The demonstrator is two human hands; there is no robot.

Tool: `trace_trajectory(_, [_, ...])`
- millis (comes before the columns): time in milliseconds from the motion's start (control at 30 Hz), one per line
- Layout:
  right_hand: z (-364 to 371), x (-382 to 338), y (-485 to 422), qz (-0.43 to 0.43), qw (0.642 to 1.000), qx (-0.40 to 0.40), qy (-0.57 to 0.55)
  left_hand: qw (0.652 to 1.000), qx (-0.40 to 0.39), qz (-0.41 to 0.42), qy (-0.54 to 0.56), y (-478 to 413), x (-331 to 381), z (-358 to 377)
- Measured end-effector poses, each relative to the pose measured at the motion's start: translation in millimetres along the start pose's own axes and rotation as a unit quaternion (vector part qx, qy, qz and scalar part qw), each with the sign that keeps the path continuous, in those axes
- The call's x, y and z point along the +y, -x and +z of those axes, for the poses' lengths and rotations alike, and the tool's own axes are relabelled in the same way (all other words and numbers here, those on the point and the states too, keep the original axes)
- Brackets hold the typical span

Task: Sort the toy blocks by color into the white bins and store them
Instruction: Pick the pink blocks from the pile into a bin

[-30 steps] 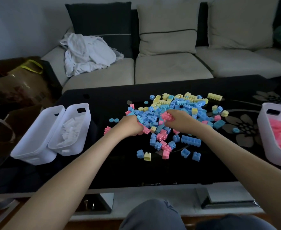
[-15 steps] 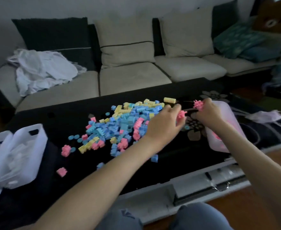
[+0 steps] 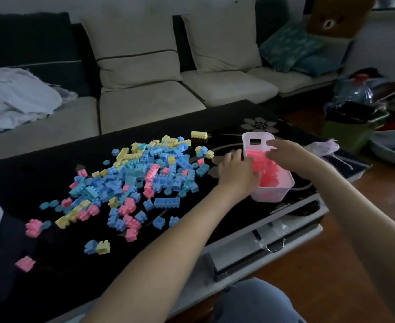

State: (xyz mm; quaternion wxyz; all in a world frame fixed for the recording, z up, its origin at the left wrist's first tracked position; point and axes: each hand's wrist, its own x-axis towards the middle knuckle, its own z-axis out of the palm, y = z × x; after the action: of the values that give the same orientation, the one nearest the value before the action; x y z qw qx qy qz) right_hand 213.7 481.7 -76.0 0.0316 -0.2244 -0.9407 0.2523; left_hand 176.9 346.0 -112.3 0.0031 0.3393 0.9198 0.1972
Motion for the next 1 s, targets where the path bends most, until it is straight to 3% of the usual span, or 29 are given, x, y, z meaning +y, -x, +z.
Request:
trace_trajectory(100, [7.3, -8.6, -0.4, -0.058, 0.995, -0.046, 0.063, 0.992, 0.003, -0.009, 0.129, 3.1, -27.5, -20.3])
trace_trajectory(200, [23.2, -20.3, -6.0, -0.094, 0.989, -0.085, 0.076, 0.993, -0.008, -0.010, 0.116, 18.4, -63.8, -53.3])
trace_trajectory(300, [31.3, -36.3, -14.5, -0.101, 0.991, -0.048, 0.079, 0.995, -0.043, -0.048, 0.074, 39.3, -108.6, -81.3])
trace_trajectory(433, [51.3, -96.7, -1.1, -0.216, 0.974, 0.032, 0.062, 0.991, -0.054, -0.102, 0.063, 78.9, -172.4, -107.9])
trace_trajectory(500, [70.2, -128.5, 18.1, -0.284, 0.956, -0.031, 0.061, 0.989, -0.069, -0.119, 0.051, 100.0, -195.0, -116.7])
trace_trajectory(600, [112.5, -161.7, 50.9, -0.370, 0.902, -0.202, 0.093, 0.988, -0.083, -0.125, 0.037, 128.7, -217.3, -124.4])
trace_trajectory(700, [143.2, -176.9, 60.6, -0.400, 0.869, -0.271, 0.103, 0.986, -0.114, -0.117, 0.020, 152.5, -217.8, -125.0])
trace_trajectory(867, [169.2, -188.3, 60.3, -0.427, 0.858, -0.248, 0.139, 0.978, -0.119, -0.051, -0.163, 173.4, -207.5, -99.6])
trace_trajectory(1000, [178.4, -191.5, 55.2, -0.431, 0.860, -0.187, 0.200, 0.984, -0.067, -0.039, -0.159, 168.3, -214.7, -90.4])
